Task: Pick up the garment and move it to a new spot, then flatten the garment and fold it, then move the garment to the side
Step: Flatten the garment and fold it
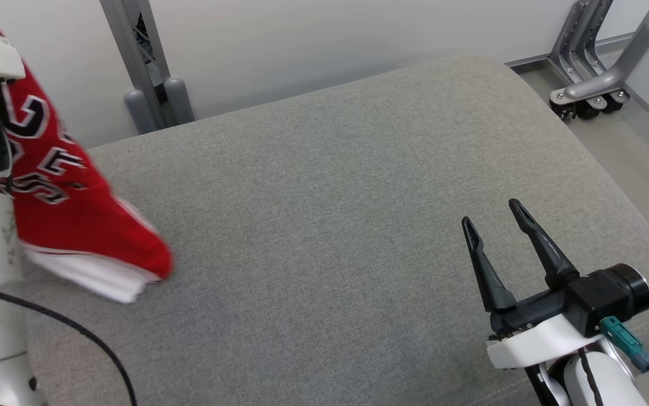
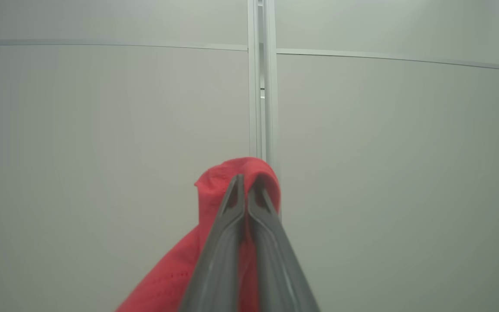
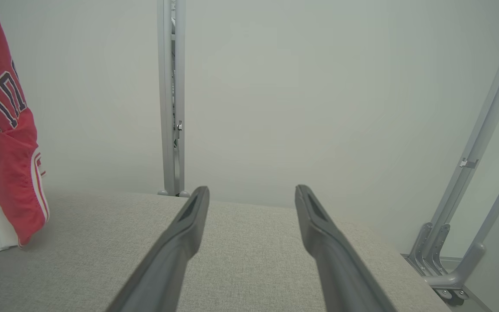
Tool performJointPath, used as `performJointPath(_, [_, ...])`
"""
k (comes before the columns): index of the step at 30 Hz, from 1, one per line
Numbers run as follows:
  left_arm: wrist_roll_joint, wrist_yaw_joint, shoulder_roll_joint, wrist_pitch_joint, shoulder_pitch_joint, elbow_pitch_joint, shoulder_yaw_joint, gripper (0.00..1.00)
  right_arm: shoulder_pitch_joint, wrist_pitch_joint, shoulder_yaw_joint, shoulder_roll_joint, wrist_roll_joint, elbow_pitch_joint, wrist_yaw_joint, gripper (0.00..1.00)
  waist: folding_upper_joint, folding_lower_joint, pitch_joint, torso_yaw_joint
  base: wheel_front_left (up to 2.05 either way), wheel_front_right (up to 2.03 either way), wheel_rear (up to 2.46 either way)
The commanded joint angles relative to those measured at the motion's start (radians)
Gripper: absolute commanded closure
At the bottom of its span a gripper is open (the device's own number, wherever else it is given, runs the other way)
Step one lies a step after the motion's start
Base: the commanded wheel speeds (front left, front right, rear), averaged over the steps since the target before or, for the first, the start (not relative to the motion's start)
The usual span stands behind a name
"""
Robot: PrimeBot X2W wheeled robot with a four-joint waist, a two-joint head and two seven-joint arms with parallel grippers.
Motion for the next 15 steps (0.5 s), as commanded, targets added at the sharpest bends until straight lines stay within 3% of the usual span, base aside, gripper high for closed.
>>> performJointPath(1, [0.015, 0.006, -0.021, -0.003, 0.001, -0.006, -0.007, 1.00, 0.005, -0.002, 0.000, 0.002, 0.007, -0.003, 0.000, 0.00, 0.0000, 0.0000, 0.001, -0.002, 0.00, 0.00, 0.00])
performJointPath(6, [0.022, -0.022, -0.097, -0.003, 0.057, 0.040, -0.076, 1.00, 0.013, -0.002, 0.001, 0.006, 0.009, -0.004, 0.000, 0.00, 0.0000, 0.0000, 0.002, -0.009, 0.00, 0.00, 0.00])
performJointPath(11, [-0.057, -0.062, -0.177, -0.003, 0.124, 0.133, -0.156, 1.00, 0.008, -0.002, 0.003, 0.014, 0.013, -0.001, 0.000, 0.00, 0.0000, 0.0000, 0.008, -0.027, 0.00, 0.00, 0.00])
performJointPath(12, [-0.087, -0.074, -0.184, -0.003, 0.141, 0.158, -0.183, 1.00, 0.005, -0.002, 0.004, 0.015, 0.013, 0.000, 0.000, 0.00, 0.0000, 0.0000, 0.009, -0.032, 0.00, 0.00, 0.00])
performJointPath(15, [-0.350, -0.093, -0.189, 0.022, 0.182, 0.202, -0.317, 1.00, -0.007, -0.002, 0.015, 0.019, 0.016, 0.005, 0.000, 0.00, 0.0000, 0.0000, 0.015, -0.056, 0.00, 0.00, 0.00])
